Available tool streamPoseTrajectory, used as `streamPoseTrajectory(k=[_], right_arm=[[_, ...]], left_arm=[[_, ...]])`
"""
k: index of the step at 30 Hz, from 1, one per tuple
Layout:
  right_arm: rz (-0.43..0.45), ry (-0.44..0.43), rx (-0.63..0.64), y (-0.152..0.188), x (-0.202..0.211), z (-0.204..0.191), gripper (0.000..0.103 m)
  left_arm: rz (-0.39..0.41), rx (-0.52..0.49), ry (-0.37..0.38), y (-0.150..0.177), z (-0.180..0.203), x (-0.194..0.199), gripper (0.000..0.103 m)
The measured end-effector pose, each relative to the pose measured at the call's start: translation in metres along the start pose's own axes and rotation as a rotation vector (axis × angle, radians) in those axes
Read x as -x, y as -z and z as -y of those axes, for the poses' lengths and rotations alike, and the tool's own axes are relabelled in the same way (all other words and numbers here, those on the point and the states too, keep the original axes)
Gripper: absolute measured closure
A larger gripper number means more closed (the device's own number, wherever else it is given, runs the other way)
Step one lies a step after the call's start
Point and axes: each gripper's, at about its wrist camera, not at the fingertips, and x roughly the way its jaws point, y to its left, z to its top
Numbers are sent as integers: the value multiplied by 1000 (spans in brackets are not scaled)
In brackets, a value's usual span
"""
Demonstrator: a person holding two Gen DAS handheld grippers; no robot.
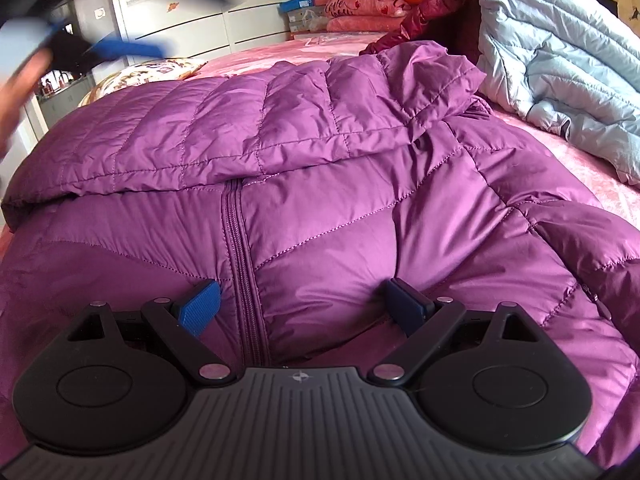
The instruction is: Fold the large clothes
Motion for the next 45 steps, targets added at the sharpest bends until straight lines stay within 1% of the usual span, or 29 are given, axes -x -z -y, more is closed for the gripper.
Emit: streamPoseTrajectory(k=[3, 7, 9, 11, 14, 16, 17, 18, 19, 21, 22, 23, 24, 26, 29, 33, 36, 39, 42, 45], right_arm=[[-23, -35, -56, -7, 4, 11, 0], [-32, -124, -258, -19, 13, 46, 0], [-10, -142, -341, -27, 14, 66, 0], [13, -132, -401, -35, 13, 84, 0], [64, -150, -457, -47, 10, 105, 0], [103, -172, -474, -56, 1, 115, 0], [128, -171, -465, -61, -3, 117, 1], [150, -151, -441, -67, -9, 117, 3], [164, -126, -412, -72, -14, 116, 8], [182, -103, -372, -79, -24, 112, 25], [174, -93, -368, -81, -29, 111, 50], [172, -75, -369, -84, -34, 109, 66], [175, -67, -367, -86, -35, 107, 68], [193, -52, -341, -93, -36, 99, 82], [234, -2, -228, -110, -41, 80, 87], [294, 45, -99, -140, -51, 52, 89], [321, 73, -54, -155, -67, 46, 90], [309, 107, -25, -162, -87, 47, 90], [248, 163, 17, -158, -114, 49, 90], [190, 173, 15, -152, -136, 57, 88]], left_arm=[[0, -29, -26, 11, -23, 15, 35], [27, -51, -10, 20, -44, 24, 35], [36, -35, -1, 23, -51, 20, 35], [38, 3, 22, 26, -62, 18, 35], [41, 31, 36, 28, -73, 12, 35], [40, 57, 46, 29, -80, 9, 35], [41, 59, 48, 29, -81, 7, 35], [43, 52, 47, 30, -82, 7, 35], [45, 45, 48, 30, -82, 6, 35], [48, 36, 50, 31, -83, 4, 35], [51, 39, 51, 32, -85, 3, 35], [56, 46, 51, 32, -86, 1, 35], [62, 50, 49, 32, -89, 0, 35], [76, 56, 37, 33, -91, -2, 35], [98, 55, -2, 31, -94, -5, 35], [134, 64, -74, 26, -100, -11, 35], [154, 73, -115, 23, -106, -16, 35], [164, 75, -140, 21, -106, -22, 35], [159, 62, -153, 19, -108, -30, 34], [161, 61, -165, 18, -109, -32, 33]])
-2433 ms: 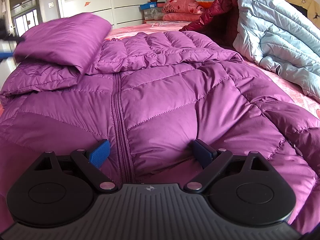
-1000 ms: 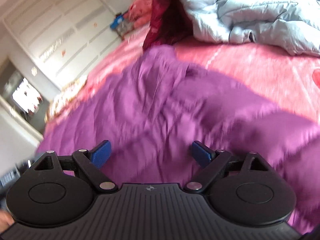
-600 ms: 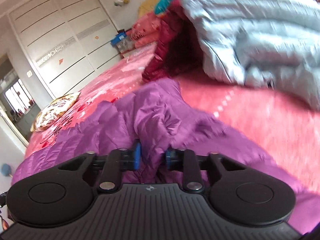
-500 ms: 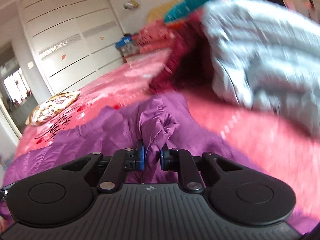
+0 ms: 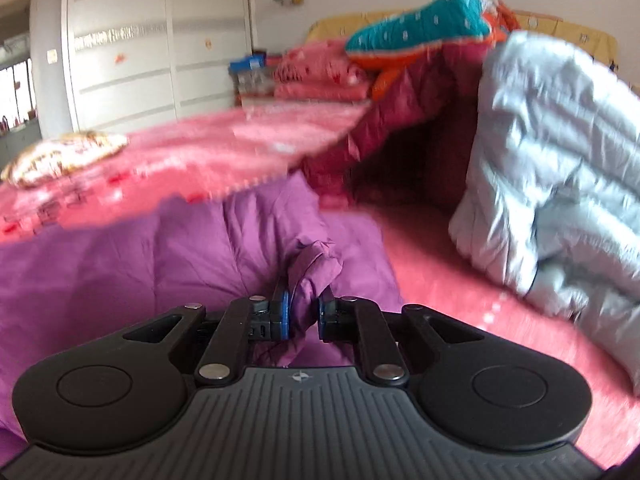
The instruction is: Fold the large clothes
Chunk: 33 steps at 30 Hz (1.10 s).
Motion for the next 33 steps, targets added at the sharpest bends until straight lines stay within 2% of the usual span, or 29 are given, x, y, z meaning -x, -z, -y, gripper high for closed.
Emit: streamPoseTrajectory(k=[4, 7, 9, 10, 11, 15, 16, 17, 18, 19, 20, 22, 24, 27, 29, 31, 33], right_arm=[[-25, -8, 9, 7, -2, -1, 83], [-27, -18, -23, 5, 8, 3, 78], [-12, -10, -45, 4, 18, 8, 63], [-1, -6, -54, 3, 23, 10, 47], [17, 1, -64, 2, 31, 12, 39], [100, 2, -100, -3, 51, 20, 38], [119, -9, -103, -4, 54, 18, 34], [137, -38, -104, -7, 55, 17, 24], [152, -75, -99, -8, 54, 13, 18], [162, -105, -83, -10, 53, 6, 8], [170, -126, -52, -13, 49, -2, 4], [180, -138, 24, -17, 40, -19, 4], [181, -140, 68, -21, 27, -33, 3], [156, -156, 107, -24, 9, -50, 3], [109, -155, 136, -21, -8, -58, 3], [37, -135, 163, -15, -23, -68, 2], [10, -131, 173, -5, -32, -71, 1]], left_arm=[[8, 17, -4, -4, -1, 5, 33], [21, 26, 30, -9, -1, 13, 33], [34, 20, 58, -11, 1, 18, 33], [39, 13, 76, -13, 3, 21, 33], [41, 4, 92, -14, 5, 23, 33], [67, -18, 126, -19, 16, 30, 33], [75, -39, 112, -18, 19, 30, 33], [80, -61, 87, -17, 21, 29, 32], [78, -80, 49, -16, 22, 27, 32], [72, -95, 5, -14, 22, 24, 32], [63, -103, -31, -13, 20, 21, 32], [32, -113, -118, -10, 16, 14, 33], [15, -107, -154, -9, 11, 9, 33], [-7, -128, -174, -6, 10, 4, 32], [-26, -143, -178, -3, 9, 0, 32], [-44, -129, -170, -2, 4, -2, 32], [-54, -98, -152, -1, -3, -5, 31]])
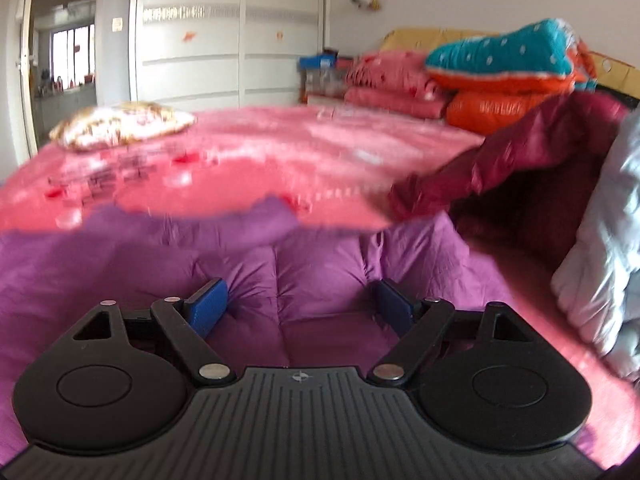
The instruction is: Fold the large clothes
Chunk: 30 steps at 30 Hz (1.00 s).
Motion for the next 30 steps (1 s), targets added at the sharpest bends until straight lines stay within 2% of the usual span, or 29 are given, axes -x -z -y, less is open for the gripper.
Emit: streamPoseTrajectory(k=[8, 18, 22, 26, 30], right_arm=[[-47, 18, 32, 12, -23, -8, 0], [-43, 26, 43, 23, -27, -11, 0], [-30, 21, 29, 22, -23, -7, 0], [-47, 25, 26, 17, -1, -1, 0], [-32, 4, -108, 13, 59, 29, 0]], left_arm=[[-5, 26, 44, 10, -7, -12, 30], [5, 4, 51, 20, -5, -25, 27], [14, 1, 44, 16, -4, -17, 25], [35, -2, 11, 9, -1, 10, 25], [29, 54, 63, 2, 0, 46, 24]])
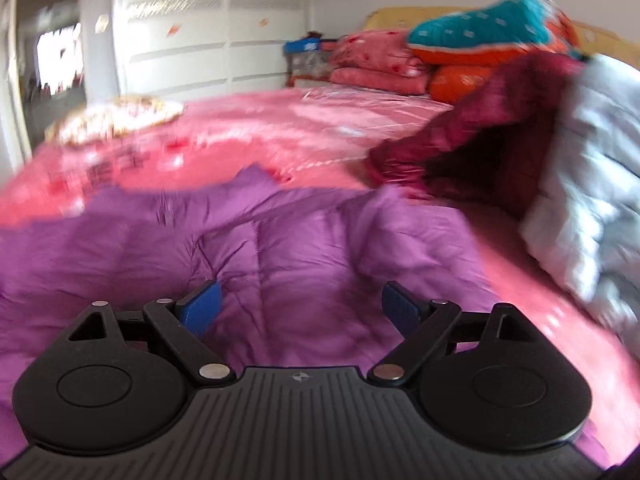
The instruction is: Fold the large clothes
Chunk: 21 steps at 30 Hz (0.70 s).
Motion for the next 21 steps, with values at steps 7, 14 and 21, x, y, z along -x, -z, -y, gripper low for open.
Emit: streamPoseTrajectory(k=[7, 14, 21], right_arm=[[-82, 79, -30, 38, 86, 32, 0], [-186, 144, -35, 89, 131, 46, 0], [-222, 172, 27, 130, 167, 48, 0]], left_arm=[[-53, -41, 56, 12, 43, 63, 23], [-167, -122, 70, 57, 77, 105, 23], [-251, -188, 32, 96, 94, 130, 23]])
